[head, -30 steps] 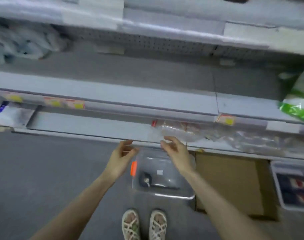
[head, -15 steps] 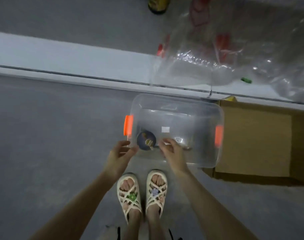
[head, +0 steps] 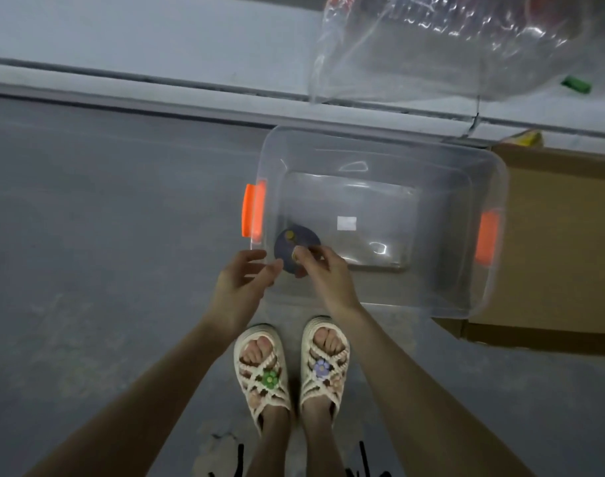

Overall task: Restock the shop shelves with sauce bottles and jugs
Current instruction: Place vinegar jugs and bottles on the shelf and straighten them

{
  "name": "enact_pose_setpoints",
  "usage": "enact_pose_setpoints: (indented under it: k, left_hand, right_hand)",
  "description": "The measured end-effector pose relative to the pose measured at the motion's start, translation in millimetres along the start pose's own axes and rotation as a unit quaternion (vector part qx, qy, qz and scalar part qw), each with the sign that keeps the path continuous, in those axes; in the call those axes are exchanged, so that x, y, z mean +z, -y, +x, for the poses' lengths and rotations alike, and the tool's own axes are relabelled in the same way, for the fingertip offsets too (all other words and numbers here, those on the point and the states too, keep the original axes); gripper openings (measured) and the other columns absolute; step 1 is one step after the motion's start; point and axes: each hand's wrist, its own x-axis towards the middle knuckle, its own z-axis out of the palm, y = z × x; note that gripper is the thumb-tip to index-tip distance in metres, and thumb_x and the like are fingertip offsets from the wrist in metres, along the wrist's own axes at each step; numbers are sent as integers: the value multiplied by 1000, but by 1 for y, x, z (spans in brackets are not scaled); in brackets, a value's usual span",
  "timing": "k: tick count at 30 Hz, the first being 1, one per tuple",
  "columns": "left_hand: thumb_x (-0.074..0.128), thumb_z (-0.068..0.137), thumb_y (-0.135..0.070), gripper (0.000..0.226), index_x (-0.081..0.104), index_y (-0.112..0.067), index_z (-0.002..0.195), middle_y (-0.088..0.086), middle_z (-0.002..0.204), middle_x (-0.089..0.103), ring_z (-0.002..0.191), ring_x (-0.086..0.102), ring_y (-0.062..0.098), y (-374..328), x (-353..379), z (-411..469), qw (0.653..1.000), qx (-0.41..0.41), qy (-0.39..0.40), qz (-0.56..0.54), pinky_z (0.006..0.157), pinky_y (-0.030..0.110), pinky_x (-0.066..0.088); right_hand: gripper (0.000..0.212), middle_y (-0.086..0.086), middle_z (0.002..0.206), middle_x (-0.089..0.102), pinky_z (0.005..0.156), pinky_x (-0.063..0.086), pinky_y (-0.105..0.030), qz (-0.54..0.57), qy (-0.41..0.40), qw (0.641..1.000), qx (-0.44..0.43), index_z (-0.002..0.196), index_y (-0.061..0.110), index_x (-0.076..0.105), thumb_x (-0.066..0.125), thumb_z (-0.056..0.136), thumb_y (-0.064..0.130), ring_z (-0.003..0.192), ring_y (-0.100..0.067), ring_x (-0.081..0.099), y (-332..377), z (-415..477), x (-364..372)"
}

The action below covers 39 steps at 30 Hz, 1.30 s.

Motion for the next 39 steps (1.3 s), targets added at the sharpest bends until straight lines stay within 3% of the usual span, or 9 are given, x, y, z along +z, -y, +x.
enact_pose_setpoints:
  k: [3, 6, 9, 14, 18, 24, 31, 36, 39]
  left_hand:
    - [63, 89, -27, 28, 56, -17, 115, 4, 99, 65, 94, 65, 22, -4, -6, 0, 1000, 1, 1, 4, 74, 30, 50]
    - [63, 89, -28, 26, 56, -19, 112, 6, 102, 65, 93, 64, 20, -11, -12, -4, 1000, -1, 1, 3, 74, 28, 50]
    - [63, 89, -29, 30, 56, -17, 116, 5, 100, 65, 89, 64, 17, -24, -17, -14, 1000, 8, 5, 18, 72, 25, 49]
    - [64, 89, -28, 30, 56, -17, 116, 1, 92, 63, 94, 65, 22, -70, -16, -50, 999, 39, 19, 27, 77, 29, 49]
    - [69, 72, -43, 50, 56, -19, 114, 2, 93, 62, 98, 65, 27, -128, -11, -101, 996, 65, 47, 27, 75, 28, 48]
    - [74, 80, -37, 61, 47, -15, 130, 10, 115, 61, 103, 63, 24, -251, -1, -211, 981, 138, 128, 39, 73, 26, 49]
    - [89, 38, -37, 125, 28, -18, 145, -2, 132, 47, 121, 49, 15, -424, 24, -388, 911, 304, 250, 123, 89, 22, 43]
    - [88, 32, -40, 124, 35, -19, 142, -7, 132, 55, 116, 55, 5, -535, 53, -517, 830, 434, 305, 171, 89, 21, 48]
    - [93, 42, -22, 112, 37, -27, 139, -12, 123, 61, 108, 61, 2, -585, 81, -599, 777, 489, 350, 186, 86, 24, 52]
  right_hand:
    - [17, 3, 90, 66, 78, 47, -22, 44, -7, 999, -2, 99, 11, 66, 62, 92, 26, 84, -7, 62, 4, 1, 6]
    - [24, 6, 95, 64, 70, 44, -5, 53, -17, 998, -8, 110, 10, 66, 60, 94, 27, 84, 2, 58, 16, 0, 2]
    - [25, 7, 92, 64, 65, 42, -2, 36, -18, 999, -30, 111, 11, 66, 60, 94, 28, 82, 3, 57, 34, -11, -12]
    - [13, 18, 70, 66, 72, 48, -14, 33, -46, 996, -67, 87, 20, 71, 62, 92, 27, 71, 4, 62, 88, -53, -52]
    - [18, 20, 51, 61, 60, 41, -5, 11, -51, 992, -112, 76, 21, 66, 62, 92, 28, 56, 10, 57, 154, -110, -95]
    - [33, 10, 52, 57, 68, 46, -28, -20, -81, 982, -172, 67, 24, 63, 56, 93, 42, 59, -7, 55, 280, -231, -175]
    - [52, -1, 47, 47, 58, 43, -32, -10, -152, 936, -318, 50, 13, 46, 53, 96, 39, 50, -19, 50, 454, -437, -282]
    - [55, -10, 50, 48, 46, 44, -23, -38, -209, 883, -419, 72, -6, 59, 48, 97, 41, 39, -13, 51, 541, -590, -362]
    - [62, -1, 43, 44, 49, 49, -32, -52, -240, 855, -456, 70, -9, 57, 47, 97, 46, 42, -19, 47, 570, -677, -409]
